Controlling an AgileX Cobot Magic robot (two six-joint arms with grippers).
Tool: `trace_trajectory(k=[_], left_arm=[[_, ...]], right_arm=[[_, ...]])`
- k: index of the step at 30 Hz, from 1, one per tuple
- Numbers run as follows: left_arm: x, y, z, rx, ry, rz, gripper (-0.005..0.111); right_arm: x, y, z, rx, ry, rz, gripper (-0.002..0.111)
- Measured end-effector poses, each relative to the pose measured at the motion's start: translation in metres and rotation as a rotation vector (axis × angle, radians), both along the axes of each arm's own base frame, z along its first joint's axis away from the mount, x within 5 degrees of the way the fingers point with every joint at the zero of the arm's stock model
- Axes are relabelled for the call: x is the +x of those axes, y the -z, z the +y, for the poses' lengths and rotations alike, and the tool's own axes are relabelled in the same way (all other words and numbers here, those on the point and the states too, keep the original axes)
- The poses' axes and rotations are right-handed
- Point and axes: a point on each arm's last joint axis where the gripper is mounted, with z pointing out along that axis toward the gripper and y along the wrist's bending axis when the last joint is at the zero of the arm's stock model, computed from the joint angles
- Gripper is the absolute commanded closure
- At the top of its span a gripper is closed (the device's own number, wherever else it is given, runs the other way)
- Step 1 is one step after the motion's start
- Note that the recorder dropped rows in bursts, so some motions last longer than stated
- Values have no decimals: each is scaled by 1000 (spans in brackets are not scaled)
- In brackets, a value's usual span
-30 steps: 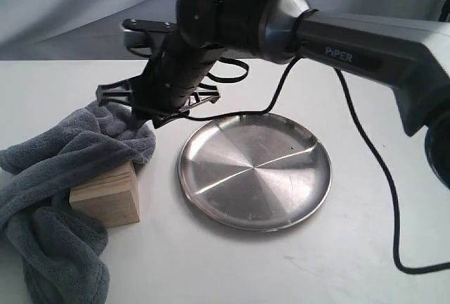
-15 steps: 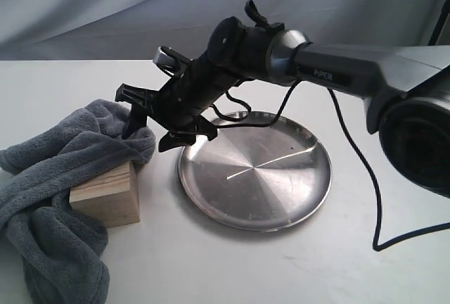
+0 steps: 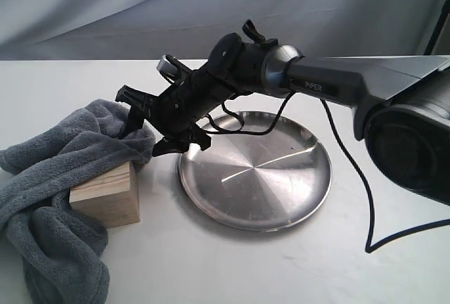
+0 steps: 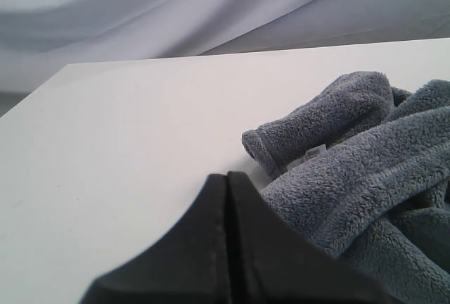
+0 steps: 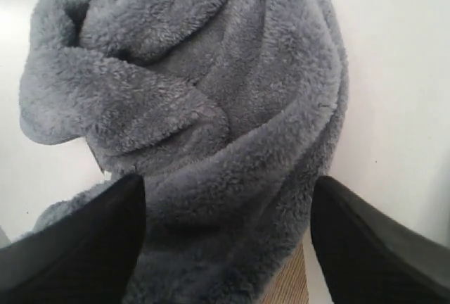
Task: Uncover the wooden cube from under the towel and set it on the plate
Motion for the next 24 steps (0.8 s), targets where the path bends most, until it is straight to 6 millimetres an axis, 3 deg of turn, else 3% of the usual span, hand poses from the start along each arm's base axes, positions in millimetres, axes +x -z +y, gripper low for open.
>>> trace_trajectory(k=[4, 7, 19, 24], left_arm=[[0, 0, 0, 0, 0, 0, 107], [0, 0, 0, 0, 0, 0, 107], [0, 0, 0, 0, 0, 0, 107], [0, 0, 0, 0, 0, 0, 107]], right_arm=[[0, 23, 5, 53, 34, 75, 46], [2, 24, 6, 65, 56, 68, 51], [5, 18, 10, 145, 53, 23, 103], [7, 17, 11, 150, 31, -26, 108]])
